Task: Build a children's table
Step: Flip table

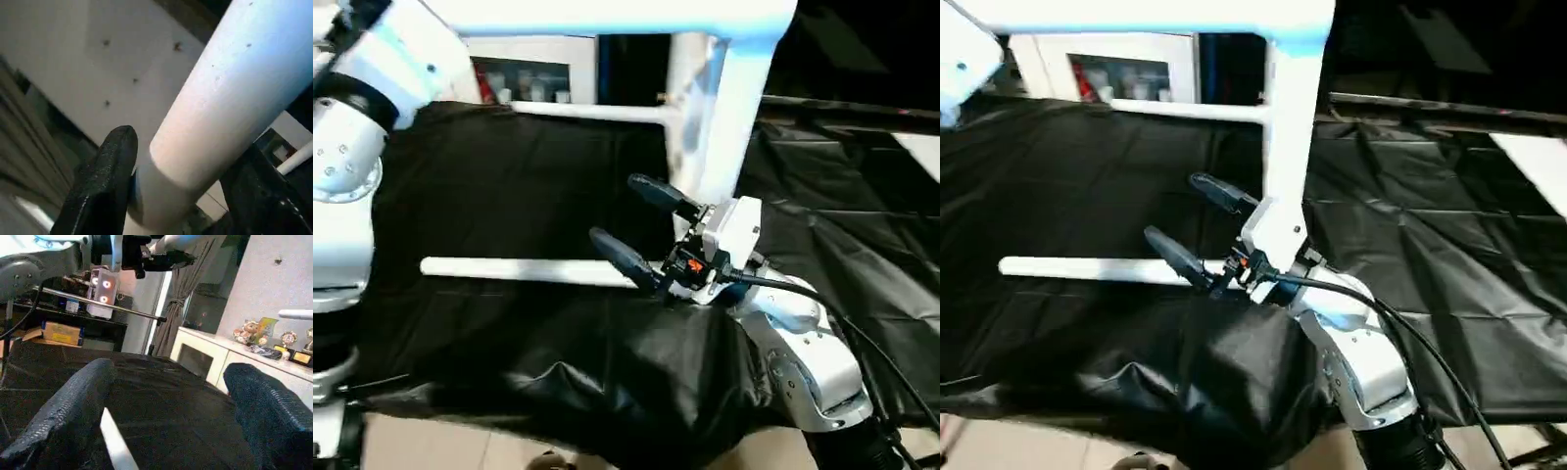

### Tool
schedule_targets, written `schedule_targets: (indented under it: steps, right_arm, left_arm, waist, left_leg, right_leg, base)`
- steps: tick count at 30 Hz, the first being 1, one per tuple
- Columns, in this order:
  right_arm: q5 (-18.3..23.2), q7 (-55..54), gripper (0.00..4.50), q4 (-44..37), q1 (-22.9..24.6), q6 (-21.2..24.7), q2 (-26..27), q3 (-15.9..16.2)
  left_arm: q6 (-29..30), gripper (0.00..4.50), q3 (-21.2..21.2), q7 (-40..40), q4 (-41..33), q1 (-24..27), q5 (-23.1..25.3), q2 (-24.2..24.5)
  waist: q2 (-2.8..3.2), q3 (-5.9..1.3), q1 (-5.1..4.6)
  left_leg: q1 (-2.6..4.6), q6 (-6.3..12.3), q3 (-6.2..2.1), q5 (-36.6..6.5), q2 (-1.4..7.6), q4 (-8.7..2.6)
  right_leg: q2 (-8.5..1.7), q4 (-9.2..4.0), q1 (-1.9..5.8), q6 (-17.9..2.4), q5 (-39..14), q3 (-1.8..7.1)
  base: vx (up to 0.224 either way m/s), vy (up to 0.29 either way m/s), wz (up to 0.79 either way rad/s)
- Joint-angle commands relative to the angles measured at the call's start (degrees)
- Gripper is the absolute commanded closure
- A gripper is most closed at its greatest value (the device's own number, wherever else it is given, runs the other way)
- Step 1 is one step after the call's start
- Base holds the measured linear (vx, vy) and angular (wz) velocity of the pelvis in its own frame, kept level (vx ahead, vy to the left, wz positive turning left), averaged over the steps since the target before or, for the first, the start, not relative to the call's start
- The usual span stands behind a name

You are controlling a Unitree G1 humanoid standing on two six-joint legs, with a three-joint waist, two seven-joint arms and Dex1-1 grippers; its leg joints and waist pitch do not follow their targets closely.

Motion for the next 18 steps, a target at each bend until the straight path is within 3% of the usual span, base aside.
schedule_targets:
  steps: [1,5,9,13,16,18]
  right_arm:
    - [-0.17,0.44,0.46,-0.57,0.05,0.03,-0.41,-0.44]
    - [-0.14,0.91,0.46,-0.12,-0.18,0.13,-0.99,-0.92]
    - [0.48,2.04,0.46,-0.37,-0.11,1.29,-2.03,-0.95]
    - [1.16,3.09,0.46,-0.01,-0.83,1.94,-3.13,-1.71]
    - [1.93,3.96,0.46,1.24,-2.60,2.40,-4.07,-3.10]
    - [2.57,4.14,0.46,2.33,-4.03,2.72,-4.42,-4.35]
  left_arm:
    - [7.74,2.15,4.45,0.84,1.46,-1.11,-10.35,-4.70]
    - [14.07,2.15,7.35,2.17,0.28,-2.56,-9.77,-7.02]
    - [19.97,2.15,9.60,2.97,-0.15,-3.77,-8.07,-8.68]
    - [21.79,2.15,9.94,3.24,-0.17,-4.00,-7.72,-8.94]
    - [23.46,2.15,9.18,2.93,-0.51,-3.71,-7.65,-8.67]
    - [23.85,2.15,8.35,2.34,-0.67,-3.26,-7.17,-8.08]
  waist:
    - [0.05,-2.92,-0.31]
    - [0.18,-2.90,-0.28]
    - [0.03,-2.71,-0.89]
    - [-0.10,-2.80,-0.96]
    - [-0.10,-2.91,-1.10]
    - [-0.10,-2.79,-1.22]
  left_leg:
    - [0.69,-0.01,-1.71,-10.94,3.85,-4.36]
    - [0.56,0.05,-1.91,-11.33,3.87,-4.41]
    - [0.54,-0.12,-2.09,-13.57,3.91,-4.69]
    - [0.41,0.43,-2.02,-12.52,3.77,-4.50]
    - [0.43,0.82,-2.00,-11.41,3.78,-4.38]
    - [0.39,1.06,-1.93,-11.89,3.69,-4.36]
  right_leg:
    - [-5.61,-5.23,1.70,-7.79,-11.68,3.88]
    - [-5.63,-5.36,1.76,-7.52,-12.57,3.73]
    - [-5.59,-5.69,1.71,-6.86,-15.68,3.74]
    - [-5.63,-5.88,1.80,-6.24,-16.52,3.78]
    - [-5.52,-5.62,1.80,-6.92,-14.34,3.74]
    - [-5.56,-5.84,1.76,-7.25,-15.59,3.70]
  base:
    - [0.000,0.000,0.00]
    - [0.000,0.000,0.00]
    - [0.000,0.000,0.00]
    - [0.000,0.000,0.00]
    - [0.000,0.000,0.00]
    - [0.000,0.000,0.00]
